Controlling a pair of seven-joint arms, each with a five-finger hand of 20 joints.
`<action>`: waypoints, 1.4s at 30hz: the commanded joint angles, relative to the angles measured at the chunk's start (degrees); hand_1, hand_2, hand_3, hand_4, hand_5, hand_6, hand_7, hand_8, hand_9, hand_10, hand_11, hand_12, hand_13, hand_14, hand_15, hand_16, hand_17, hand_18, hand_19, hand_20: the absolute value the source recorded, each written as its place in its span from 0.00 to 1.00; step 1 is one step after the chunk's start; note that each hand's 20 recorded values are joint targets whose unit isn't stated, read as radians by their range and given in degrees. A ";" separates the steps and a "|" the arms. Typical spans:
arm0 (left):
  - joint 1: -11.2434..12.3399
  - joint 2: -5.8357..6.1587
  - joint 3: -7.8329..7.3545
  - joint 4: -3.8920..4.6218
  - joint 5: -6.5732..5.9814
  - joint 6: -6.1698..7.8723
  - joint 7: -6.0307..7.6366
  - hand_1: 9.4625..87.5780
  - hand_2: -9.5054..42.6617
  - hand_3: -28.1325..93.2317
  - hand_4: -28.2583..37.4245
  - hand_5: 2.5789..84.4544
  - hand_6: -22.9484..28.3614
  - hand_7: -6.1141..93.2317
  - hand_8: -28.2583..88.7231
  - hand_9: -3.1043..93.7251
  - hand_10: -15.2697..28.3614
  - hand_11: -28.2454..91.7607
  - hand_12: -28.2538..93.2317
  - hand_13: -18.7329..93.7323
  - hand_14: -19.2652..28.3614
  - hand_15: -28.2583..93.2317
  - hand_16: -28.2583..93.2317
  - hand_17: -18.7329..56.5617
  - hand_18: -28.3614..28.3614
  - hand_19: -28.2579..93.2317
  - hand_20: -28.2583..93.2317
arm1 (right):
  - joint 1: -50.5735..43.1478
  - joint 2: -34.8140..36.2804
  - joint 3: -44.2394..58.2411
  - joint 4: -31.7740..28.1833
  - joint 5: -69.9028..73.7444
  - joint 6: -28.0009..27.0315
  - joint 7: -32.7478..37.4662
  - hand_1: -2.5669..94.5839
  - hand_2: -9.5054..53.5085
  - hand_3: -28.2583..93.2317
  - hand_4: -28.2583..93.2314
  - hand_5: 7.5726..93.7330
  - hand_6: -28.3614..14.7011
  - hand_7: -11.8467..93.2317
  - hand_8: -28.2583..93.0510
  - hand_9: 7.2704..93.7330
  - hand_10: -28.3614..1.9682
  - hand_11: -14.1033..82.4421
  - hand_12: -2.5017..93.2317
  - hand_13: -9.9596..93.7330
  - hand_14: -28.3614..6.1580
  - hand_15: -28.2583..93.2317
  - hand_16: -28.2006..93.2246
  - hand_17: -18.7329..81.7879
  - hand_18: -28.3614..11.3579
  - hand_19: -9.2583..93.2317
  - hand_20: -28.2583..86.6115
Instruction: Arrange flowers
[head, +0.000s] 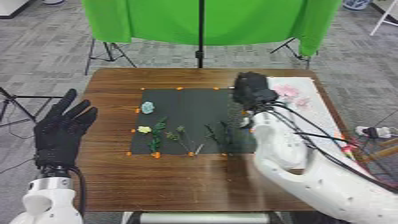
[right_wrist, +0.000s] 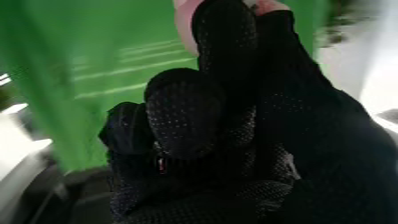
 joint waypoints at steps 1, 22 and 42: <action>0.23 -0.49 -0.50 0.12 0.61 -0.71 -0.94 0.18 0.37 0.87 0.02 0.44 0.60 0.17 0.16 0.40 0.81 0.45 0.32 0.39 0.97 0.68 0.16 0.13 0.96 0.70 0.34 | 1.71 -12.30 -6.14 2.52 0.02 -1.87 -4.69 0.60 0.00 0.80 0.00 0.95 0.70 0.24 0.26 1.00 0.72 0.37 0.34 0.86 0.67 0.81 0.40 0.54 0.16 1.00 0.74; -4.73 -0.54 1.06 1.73 1.80 -2.06 -4.22 0.19 0.38 0.87 0.03 0.44 0.60 0.17 0.16 0.40 0.81 0.46 0.32 0.40 0.97 0.68 0.16 0.13 0.96 0.70 0.34 | 9.04 -19.66 -17.55 12.09 1.08 -6.49 -0.91 0.56 0.00 0.80 0.00 0.87 0.75 0.24 0.23 0.95 0.70 0.46 0.33 0.80 0.61 0.87 0.39 0.51 0.17 1.00 0.76; -1.77 -0.21 0.27 0.60 0.87 -0.66 -2.50 0.19 0.37 0.88 0.04 0.44 0.61 0.17 0.16 0.40 0.81 0.46 0.32 0.40 0.97 0.68 0.16 0.13 0.96 0.70 0.34 | 5.21 -17.90 -11.62 8.06 -2.60 -9.22 -3.50 0.41 0.00 0.87 0.00 0.73 0.74 0.25 0.13 0.82 0.59 0.60 0.24 0.72 0.53 0.91 0.38 0.47 0.16 1.00 0.78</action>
